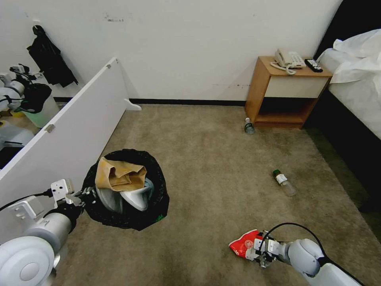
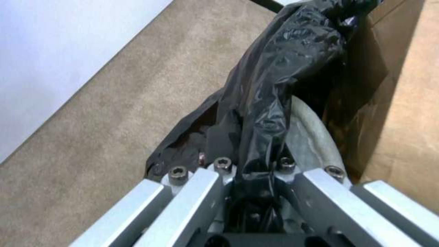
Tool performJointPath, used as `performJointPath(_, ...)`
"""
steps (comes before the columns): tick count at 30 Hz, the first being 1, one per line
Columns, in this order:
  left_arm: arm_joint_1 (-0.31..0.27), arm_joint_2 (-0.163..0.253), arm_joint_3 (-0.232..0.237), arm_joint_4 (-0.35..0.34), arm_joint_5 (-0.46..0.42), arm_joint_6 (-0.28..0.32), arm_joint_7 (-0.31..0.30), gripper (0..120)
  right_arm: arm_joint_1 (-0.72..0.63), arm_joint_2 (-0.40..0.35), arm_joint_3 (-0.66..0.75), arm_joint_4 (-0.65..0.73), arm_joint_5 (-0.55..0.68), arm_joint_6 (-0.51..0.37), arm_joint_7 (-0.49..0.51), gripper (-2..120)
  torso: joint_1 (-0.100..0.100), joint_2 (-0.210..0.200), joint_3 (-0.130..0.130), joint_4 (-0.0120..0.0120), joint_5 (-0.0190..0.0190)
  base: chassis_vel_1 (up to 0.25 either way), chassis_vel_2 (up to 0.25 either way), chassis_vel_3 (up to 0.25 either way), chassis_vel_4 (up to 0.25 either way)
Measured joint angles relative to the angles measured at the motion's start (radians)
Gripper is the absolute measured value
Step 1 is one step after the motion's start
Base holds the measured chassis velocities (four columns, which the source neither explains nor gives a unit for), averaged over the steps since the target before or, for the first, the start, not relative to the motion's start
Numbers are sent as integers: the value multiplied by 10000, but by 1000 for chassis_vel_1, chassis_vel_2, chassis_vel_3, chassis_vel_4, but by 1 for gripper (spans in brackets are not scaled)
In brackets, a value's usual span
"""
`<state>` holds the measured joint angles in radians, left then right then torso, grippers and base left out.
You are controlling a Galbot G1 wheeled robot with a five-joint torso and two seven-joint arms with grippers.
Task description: Pick up the trash bin, then pick up the garbage from the floor and place it into the trash bin.
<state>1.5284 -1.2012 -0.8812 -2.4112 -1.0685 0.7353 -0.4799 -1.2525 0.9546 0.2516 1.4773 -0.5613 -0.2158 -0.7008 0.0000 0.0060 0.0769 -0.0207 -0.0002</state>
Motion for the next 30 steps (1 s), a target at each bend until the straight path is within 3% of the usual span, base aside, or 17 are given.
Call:
performJointPath(4,3,37,-13,-2,0,0,0,1,145,151,21,-249,-70,171,-64,92,-1,3,-3,-12,-21,0,0,0,0)
performJointPath(12,-26,42,-6,25,-4,0,0,1,80,107,87,-240,86,277,-66,86,-1,3,-2,-4,-4,0,0,0,0)
performJointPath(17,-44,51,5,49,-5,0,7,1,-14,78,123,-162,258,413,-49,76,-1,2,0,-5,-2,0,0,0,0)
performJointPath(22,-45,62,-6,81,-12,0,14,1,-132,29,139,-5,599,715,75,57,0,-3,2,11,21,0,0,0,0)
performJointPath(30,-46,70,-19,96,-24,0,22,1,-441,-173,223,526,967,689,28,30,0,-3,2,3,9,0,0,0,0)
